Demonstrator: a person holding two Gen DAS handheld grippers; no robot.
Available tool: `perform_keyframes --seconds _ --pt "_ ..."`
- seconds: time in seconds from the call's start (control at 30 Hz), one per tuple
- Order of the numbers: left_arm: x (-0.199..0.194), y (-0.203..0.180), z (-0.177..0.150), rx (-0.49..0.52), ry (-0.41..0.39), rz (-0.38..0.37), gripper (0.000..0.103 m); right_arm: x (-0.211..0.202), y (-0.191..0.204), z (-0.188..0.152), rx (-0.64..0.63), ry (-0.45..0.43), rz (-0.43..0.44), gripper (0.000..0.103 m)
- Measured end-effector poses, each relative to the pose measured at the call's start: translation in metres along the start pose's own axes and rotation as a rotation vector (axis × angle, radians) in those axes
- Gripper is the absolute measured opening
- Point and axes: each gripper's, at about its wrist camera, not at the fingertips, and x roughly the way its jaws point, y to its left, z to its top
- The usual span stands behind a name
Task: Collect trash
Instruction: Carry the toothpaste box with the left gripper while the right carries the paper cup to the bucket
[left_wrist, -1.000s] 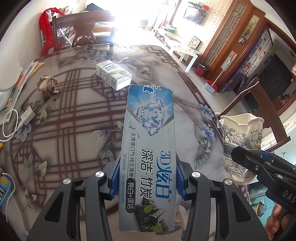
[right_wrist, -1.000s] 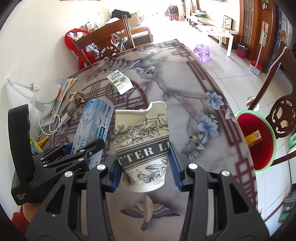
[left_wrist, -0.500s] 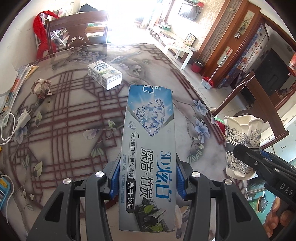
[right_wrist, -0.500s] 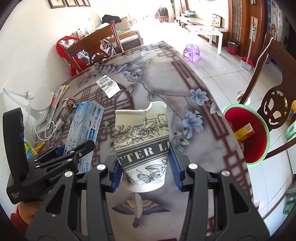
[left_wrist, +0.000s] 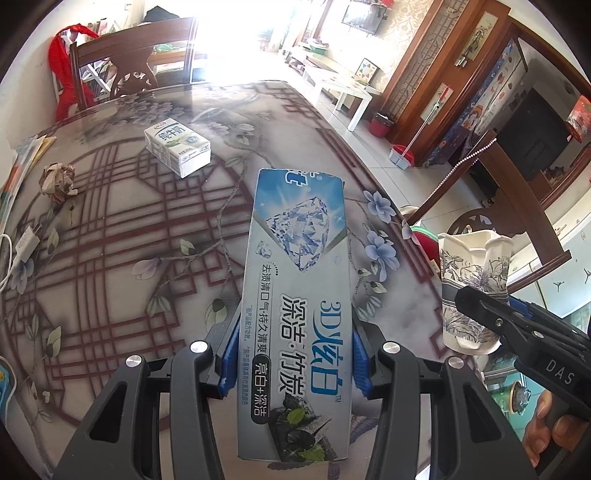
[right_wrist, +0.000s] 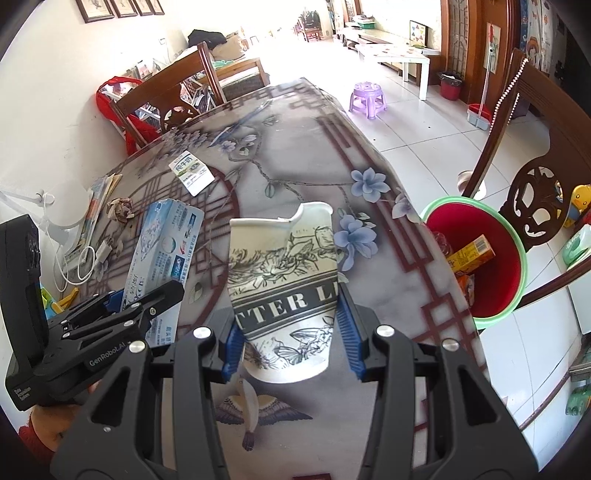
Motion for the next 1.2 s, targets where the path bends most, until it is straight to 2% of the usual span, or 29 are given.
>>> perform_keyframes --seconds 0.27,0.67,1.2 --pt "0.007 -0.013 0.002 0.002 0.006 -0.001 0.045 0.000 -0.021 -0.001 0.018 0.011 -0.013 0.044" --pt "0.022 -0.055 0.010 0.058 0.026 -0.028 0.045 -0.005 -0.064 0.001 0.082 0.011 -0.029 0.044" --pt "0.034 -0.079 0.014 0.107 0.058 -0.045 0.045 -0.001 -0.086 0.007 0.123 0.012 -0.040 0.044"
